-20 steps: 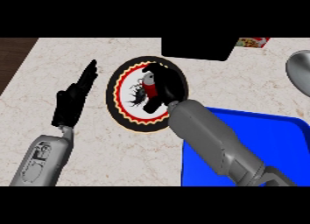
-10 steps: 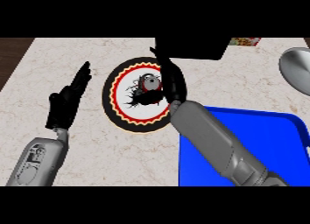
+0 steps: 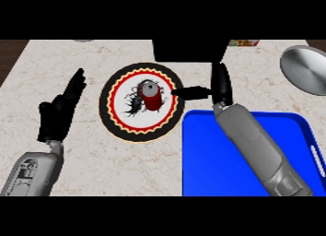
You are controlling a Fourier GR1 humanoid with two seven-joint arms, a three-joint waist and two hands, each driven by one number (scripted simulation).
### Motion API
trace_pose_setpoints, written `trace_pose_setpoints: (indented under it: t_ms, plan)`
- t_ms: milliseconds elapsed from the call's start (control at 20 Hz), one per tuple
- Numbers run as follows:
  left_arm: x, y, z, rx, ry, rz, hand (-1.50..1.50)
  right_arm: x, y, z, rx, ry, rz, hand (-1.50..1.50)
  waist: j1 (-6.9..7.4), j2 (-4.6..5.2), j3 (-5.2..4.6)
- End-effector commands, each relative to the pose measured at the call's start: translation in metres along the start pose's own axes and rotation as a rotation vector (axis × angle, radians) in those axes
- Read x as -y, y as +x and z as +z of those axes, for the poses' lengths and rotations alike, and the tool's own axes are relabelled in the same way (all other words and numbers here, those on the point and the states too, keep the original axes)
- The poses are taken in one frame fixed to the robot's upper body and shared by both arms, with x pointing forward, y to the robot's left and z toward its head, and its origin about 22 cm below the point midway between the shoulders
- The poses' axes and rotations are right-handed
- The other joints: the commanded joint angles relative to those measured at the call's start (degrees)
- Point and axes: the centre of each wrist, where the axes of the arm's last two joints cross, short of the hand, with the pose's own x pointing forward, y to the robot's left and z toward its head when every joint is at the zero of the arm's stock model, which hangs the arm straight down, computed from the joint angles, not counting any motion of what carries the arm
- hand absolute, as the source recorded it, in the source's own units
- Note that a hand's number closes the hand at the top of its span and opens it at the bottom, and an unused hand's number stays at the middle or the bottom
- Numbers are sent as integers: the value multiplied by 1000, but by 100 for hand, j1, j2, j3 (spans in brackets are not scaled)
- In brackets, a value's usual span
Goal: Pick the can from the tray and place it in the plate
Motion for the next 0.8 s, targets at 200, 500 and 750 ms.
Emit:
trace_pose_setpoints:
  t_ms: [200,500,750]
  plan:
    - [-2,0,19,6,10,-4,0,58,-32,7,-10,45,-11,-150,-7,-8,-2]
    - [-10,9,14,4,2,-10,0,120,-66,11,0,27,-9,-150,-13,-7,-1]
    - [-5,5,7,-8,8,-5,0,133,-91,7,-15,8,-35,-150,-3,3,-2]
